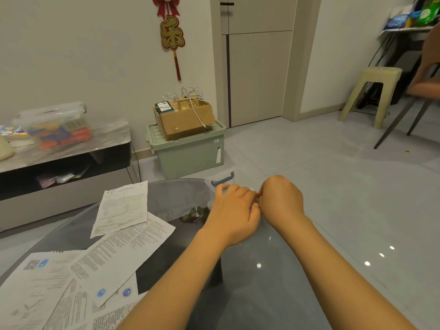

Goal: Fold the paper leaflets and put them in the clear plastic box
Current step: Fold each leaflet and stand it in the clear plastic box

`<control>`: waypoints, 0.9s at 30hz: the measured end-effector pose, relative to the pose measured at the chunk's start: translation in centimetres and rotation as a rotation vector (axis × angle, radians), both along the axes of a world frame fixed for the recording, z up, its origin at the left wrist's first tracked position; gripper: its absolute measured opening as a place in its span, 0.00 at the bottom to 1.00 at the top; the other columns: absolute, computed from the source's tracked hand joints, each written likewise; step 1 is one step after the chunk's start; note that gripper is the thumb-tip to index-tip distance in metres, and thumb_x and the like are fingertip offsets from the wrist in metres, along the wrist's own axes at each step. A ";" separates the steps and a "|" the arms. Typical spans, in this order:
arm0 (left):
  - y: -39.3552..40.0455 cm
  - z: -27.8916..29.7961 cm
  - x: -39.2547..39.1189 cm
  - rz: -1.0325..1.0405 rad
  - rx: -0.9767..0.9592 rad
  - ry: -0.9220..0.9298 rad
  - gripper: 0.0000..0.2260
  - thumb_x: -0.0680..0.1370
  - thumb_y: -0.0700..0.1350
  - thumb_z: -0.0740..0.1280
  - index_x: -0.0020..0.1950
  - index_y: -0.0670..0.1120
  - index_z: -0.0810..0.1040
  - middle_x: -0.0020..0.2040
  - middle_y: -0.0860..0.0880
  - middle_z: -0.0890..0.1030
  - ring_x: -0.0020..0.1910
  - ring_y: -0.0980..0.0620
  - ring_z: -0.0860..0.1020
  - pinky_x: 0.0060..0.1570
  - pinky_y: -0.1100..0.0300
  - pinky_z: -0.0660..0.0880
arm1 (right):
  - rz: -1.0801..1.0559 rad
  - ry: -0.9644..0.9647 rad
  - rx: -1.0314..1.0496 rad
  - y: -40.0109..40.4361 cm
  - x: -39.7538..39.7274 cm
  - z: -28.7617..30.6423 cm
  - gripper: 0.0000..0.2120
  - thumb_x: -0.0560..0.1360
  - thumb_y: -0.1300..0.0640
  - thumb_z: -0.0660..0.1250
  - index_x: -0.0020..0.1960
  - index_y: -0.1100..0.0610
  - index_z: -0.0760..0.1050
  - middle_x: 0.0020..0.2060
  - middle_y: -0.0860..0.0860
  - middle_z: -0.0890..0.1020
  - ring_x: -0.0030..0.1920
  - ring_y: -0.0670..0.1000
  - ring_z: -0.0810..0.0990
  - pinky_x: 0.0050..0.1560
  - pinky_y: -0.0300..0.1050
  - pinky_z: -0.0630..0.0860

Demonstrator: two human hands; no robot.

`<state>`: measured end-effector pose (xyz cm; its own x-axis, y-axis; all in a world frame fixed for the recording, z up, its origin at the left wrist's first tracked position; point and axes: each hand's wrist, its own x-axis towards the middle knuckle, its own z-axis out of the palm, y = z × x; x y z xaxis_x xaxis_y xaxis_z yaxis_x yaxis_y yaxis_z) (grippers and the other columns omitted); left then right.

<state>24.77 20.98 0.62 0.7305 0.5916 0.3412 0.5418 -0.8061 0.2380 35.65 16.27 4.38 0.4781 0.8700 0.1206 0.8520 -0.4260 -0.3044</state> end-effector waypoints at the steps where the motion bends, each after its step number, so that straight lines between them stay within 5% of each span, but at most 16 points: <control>1: 0.0 0.0 0.1 0.007 0.004 0.022 0.32 0.72 0.56 0.39 0.64 0.49 0.73 0.59 0.53 0.77 0.59 0.53 0.68 0.66 0.56 0.47 | -0.002 -0.008 -0.010 0.1 0.1 0.1 0.08 0.76 0.60 0.62 0.39 0.60 0.74 0.39 0.52 0.68 0.42 0.55 0.73 0.34 0.41 0.64; 4: -0.1 0.6 0.2 0.012 -0.003 0.126 0.35 0.71 0.56 0.36 0.69 0.51 0.70 0.65 0.52 0.73 0.63 0.52 0.66 0.69 0.51 0.46 | 0.004 -0.008 -0.060 0.1 0.7 0.2 0.10 0.76 0.60 0.61 0.53 0.58 0.78 0.54 0.55 0.72 0.50 0.56 0.76 0.43 0.44 0.68; 7: -0.2 1.3 0.3 0.028 -0.054 0.226 0.30 0.73 0.54 0.39 0.69 0.53 0.70 0.68 0.51 0.69 0.65 0.51 0.64 0.71 0.48 0.45 | 0.036 0.004 -0.129 0.2 0.9 0.3 0.11 0.77 0.61 0.60 0.57 0.58 0.77 0.58 0.56 0.70 0.51 0.57 0.76 0.44 0.44 0.69; 12: -0.2 1.8 0.2 0.047 -0.114 0.279 0.30 0.73 0.53 0.41 0.72 0.54 0.67 0.72 0.49 0.65 0.70 0.50 0.60 0.72 0.46 0.40 | 0.074 0.095 -0.066 -0.6 1.5 0.1 0.13 0.79 0.62 0.56 0.58 0.59 0.77 0.58 0.57 0.68 0.43 0.54 0.71 0.43 0.44 0.69; 20: -2.3 2.0 -3.7 0.124 -0.094 0.051 0.27 0.76 0.54 0.44 0.72 0.53 0.65 0.72 0.51 0.64 0.71 0.54 0.59 0.73 0.50 0.42 | 0.273 0.199 0.265 -3.4 0.4 0.2 0.12 0.78 0.56 0.62 0.61 0.51 0.75 0.54 0.49 0.70 0.47 0.48 0.74 0.50 0.41 0.74; 27: -8.0 3.3 -10.5 0.249 -0.126 -0.055 0.25 0.76 0.55 0.45 0.70 0.55 0.68 0.68 0.57 0.67 0.68 0.60 0.61 0.71 0.57 0.47 | 0.550 0.195 0.270 -5.9 -4.0 0.8 0.12 0.76 0.51 0.65 0.60 0.46 0.75 0.51 0.43 0.70 0.47 0.42 0.72 0.51 0.40 0.75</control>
<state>14.26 12.94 3.94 0.5395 0.7909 0.2888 0.7030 -0.6119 0.3623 31.61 10.41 5.22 0.0056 0.9453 0.3261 0.8424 0.1713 -0.5110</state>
